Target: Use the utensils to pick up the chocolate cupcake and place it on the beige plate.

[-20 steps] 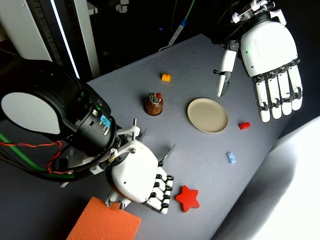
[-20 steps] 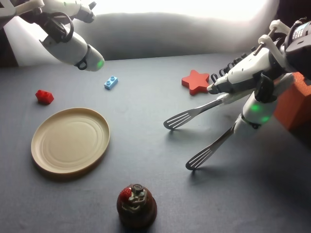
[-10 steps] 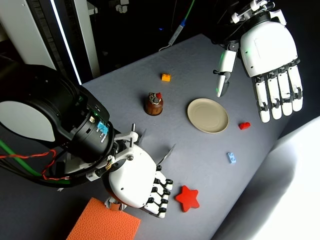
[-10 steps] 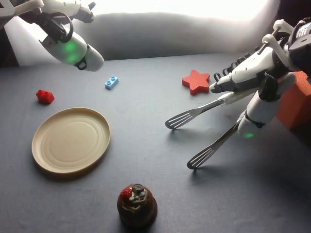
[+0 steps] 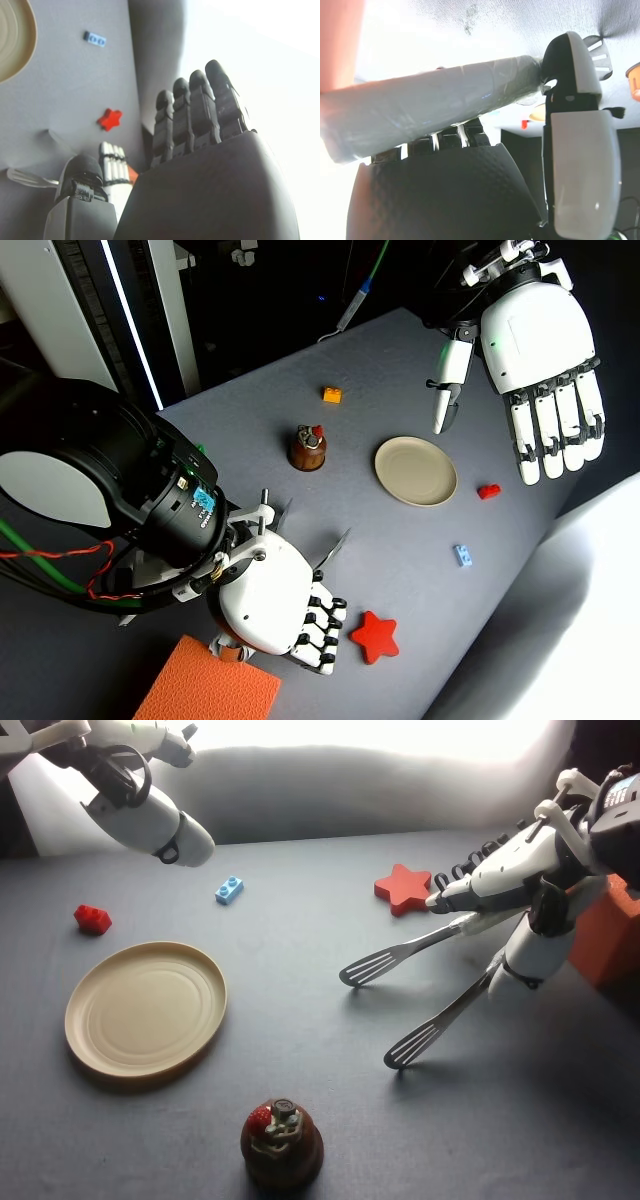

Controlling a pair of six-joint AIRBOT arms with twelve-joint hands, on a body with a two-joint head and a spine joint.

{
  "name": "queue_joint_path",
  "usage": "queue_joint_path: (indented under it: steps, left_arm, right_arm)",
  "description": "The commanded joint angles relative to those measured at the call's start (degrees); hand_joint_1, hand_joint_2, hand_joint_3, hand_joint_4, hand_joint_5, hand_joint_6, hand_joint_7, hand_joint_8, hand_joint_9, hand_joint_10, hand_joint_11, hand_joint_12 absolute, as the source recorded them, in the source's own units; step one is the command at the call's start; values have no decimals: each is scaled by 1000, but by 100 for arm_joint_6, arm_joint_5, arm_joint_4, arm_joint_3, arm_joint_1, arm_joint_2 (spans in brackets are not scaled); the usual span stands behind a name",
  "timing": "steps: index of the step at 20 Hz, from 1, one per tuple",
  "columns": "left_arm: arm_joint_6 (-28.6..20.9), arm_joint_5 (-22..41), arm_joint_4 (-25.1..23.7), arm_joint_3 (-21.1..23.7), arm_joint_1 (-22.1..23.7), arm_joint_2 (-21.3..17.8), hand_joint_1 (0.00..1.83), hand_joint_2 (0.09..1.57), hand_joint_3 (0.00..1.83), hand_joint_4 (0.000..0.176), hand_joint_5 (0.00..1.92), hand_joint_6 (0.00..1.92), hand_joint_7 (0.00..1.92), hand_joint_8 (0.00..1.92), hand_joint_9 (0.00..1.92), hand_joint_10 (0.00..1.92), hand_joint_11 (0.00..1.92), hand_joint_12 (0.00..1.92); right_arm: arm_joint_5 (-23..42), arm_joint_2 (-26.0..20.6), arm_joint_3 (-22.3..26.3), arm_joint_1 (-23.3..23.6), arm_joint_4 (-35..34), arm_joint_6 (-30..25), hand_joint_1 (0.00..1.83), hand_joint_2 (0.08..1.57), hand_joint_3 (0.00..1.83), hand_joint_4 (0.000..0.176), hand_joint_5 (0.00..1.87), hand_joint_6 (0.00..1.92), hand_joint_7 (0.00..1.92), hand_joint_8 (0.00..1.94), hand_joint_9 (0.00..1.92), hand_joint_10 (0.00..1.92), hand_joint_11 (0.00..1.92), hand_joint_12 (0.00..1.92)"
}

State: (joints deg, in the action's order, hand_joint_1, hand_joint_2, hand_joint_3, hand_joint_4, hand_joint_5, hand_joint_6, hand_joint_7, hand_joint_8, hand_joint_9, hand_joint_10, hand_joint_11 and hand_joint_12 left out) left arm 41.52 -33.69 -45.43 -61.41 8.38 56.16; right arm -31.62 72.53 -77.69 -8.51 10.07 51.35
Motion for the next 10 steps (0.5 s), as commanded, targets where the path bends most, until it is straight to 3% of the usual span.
queue_joint_path:
  steps: [1, 7, 10]
  left_arm:
    - [28, 362, -293, 4, 71, -45, 10, 1144, 0, 0, 211, 3, 203, 3, 160, 0, 0, 367]
    - [28, 362, -294, 4, 71, -45, 33, 1141, 0, 0, 211, 0, 202, 0, 176, 2, 0, 455]
    - [28, 362, -293, 4, 71, -45, 3, 1146, 2, 0, 219, 3, 212, 4, 166, 7, 0, 403]
  right_arm:
    - [253, -9, -15, -49, 84, 60, 663, 1053, 6, 0, 0, 0, 0, 0, 0, 0, 0, 0]
    - [311, -3, -15, -98, 84, 98, 620, 1052, 4, 0, 0, 0, 0, 0, 0, 0, 0, 0]
    - [320, -3, -15, -103, 84, 98, 641, 1058, 6, 0, 0, 0, 0, 0, 0, 0, 0, 0]
